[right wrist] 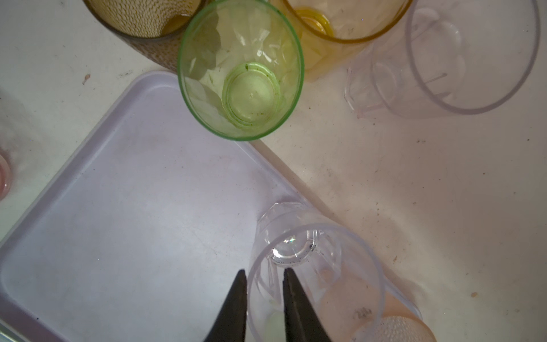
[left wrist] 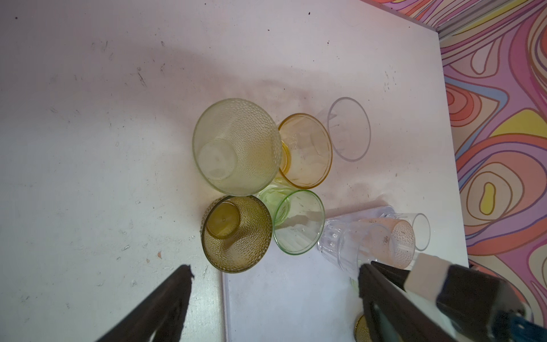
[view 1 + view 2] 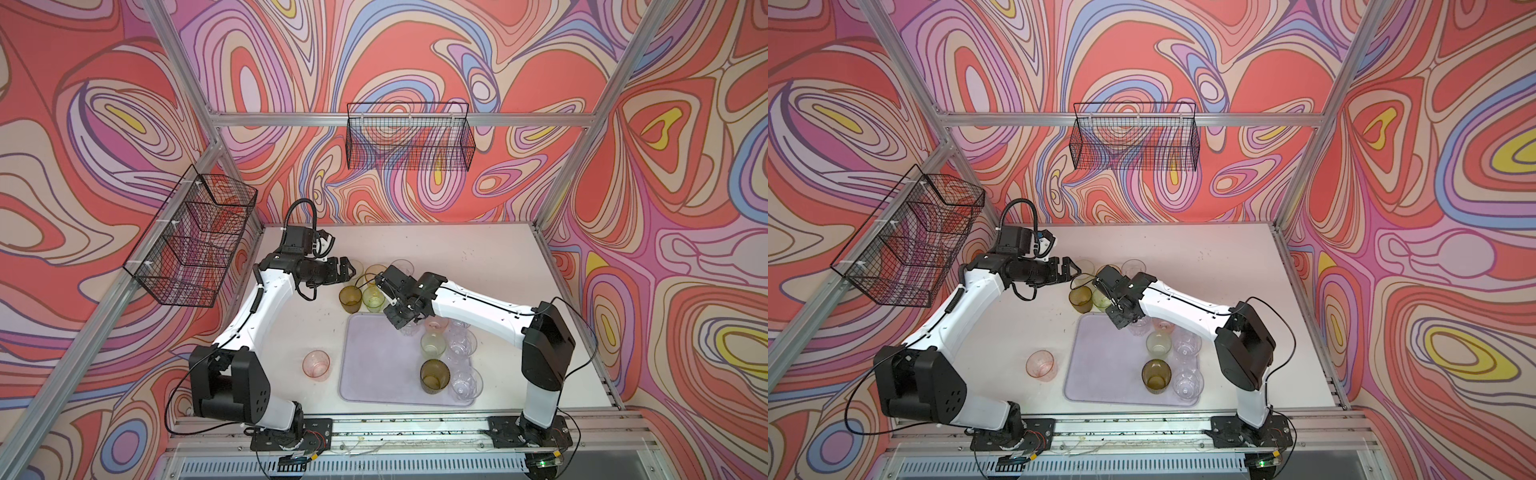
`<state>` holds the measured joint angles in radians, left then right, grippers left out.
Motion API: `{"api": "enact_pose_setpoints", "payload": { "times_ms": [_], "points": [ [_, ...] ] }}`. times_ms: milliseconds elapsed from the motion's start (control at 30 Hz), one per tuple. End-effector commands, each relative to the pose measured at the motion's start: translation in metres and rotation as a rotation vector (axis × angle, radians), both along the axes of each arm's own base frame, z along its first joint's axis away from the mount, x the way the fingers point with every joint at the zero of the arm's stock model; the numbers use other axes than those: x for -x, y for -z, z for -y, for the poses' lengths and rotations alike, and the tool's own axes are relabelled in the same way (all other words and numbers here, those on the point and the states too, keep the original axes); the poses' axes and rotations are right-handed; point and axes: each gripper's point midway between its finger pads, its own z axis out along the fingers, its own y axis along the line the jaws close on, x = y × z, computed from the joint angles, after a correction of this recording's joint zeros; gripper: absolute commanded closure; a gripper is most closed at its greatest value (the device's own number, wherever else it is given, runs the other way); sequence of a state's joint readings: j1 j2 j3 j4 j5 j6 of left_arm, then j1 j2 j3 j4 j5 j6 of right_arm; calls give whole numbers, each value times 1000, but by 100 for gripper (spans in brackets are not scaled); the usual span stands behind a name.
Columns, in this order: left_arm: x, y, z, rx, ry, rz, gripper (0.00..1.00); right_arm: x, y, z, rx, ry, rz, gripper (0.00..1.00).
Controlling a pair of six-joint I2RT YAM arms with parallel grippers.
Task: Place the glasses into the tray
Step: Place the glass on the tray, then pick up the glass from the top-center of the table.
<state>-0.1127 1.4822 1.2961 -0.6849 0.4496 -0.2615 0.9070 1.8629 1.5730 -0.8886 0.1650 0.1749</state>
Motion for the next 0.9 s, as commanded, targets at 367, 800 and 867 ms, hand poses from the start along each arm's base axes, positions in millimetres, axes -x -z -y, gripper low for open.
{"api": "enact_pose_setpoints", "payload": {
  "times_ms": [367,800,867],
  "points": [
    [-11,14,-13,-124,-58,-93,34,-25,-62,17,-181,87,143,73],
    [-24,23,-15,-211,-82,-143,49,-29,-74,43,-262,122,185,67],
    [-27,25,-13,-219,-75,-152,52,-28,-75,46,-269,126,190,65]
  ]
}}
